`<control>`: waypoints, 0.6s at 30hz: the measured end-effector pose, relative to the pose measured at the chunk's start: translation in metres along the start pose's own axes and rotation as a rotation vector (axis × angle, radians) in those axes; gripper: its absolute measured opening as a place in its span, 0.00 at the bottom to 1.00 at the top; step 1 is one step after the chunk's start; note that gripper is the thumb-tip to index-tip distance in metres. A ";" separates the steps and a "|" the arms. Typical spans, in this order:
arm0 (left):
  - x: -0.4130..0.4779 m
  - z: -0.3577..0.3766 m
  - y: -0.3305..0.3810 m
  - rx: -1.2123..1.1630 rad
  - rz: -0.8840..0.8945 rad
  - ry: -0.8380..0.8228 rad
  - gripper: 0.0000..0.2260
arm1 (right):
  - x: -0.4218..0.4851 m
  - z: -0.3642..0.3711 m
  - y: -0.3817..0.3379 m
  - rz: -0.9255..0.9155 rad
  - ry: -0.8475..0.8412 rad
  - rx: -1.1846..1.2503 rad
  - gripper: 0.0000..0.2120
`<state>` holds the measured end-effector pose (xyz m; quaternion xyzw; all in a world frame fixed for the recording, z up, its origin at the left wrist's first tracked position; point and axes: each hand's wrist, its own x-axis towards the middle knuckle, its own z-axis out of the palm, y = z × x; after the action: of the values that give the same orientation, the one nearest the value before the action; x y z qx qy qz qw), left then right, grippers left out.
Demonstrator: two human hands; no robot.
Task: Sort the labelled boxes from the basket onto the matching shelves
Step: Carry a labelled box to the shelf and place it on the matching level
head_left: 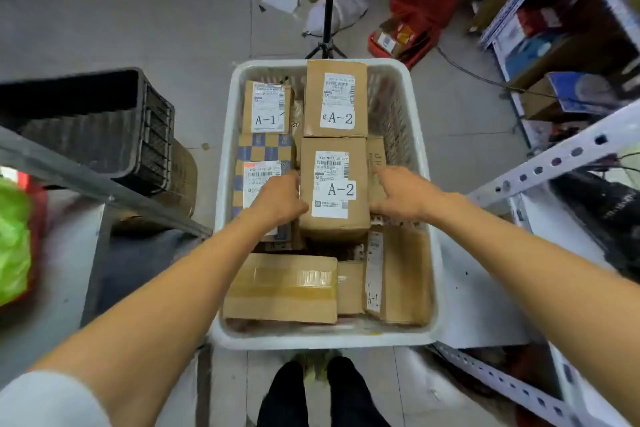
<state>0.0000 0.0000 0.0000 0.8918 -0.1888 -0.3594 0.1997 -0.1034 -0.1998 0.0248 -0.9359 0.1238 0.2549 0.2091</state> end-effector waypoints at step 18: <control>0.044 0.061 -0.010 -0.655 -0.041 -0.020 0.48 | 0.070 0.085 0.027 0.134 0.073 0.792 0.61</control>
<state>-0.0127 -0.0265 -0.0703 0.7803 -0.0471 -0.4139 0.4665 -0.0894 -0.1935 -0.0876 -0.7812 0.2804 0.1670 0.5322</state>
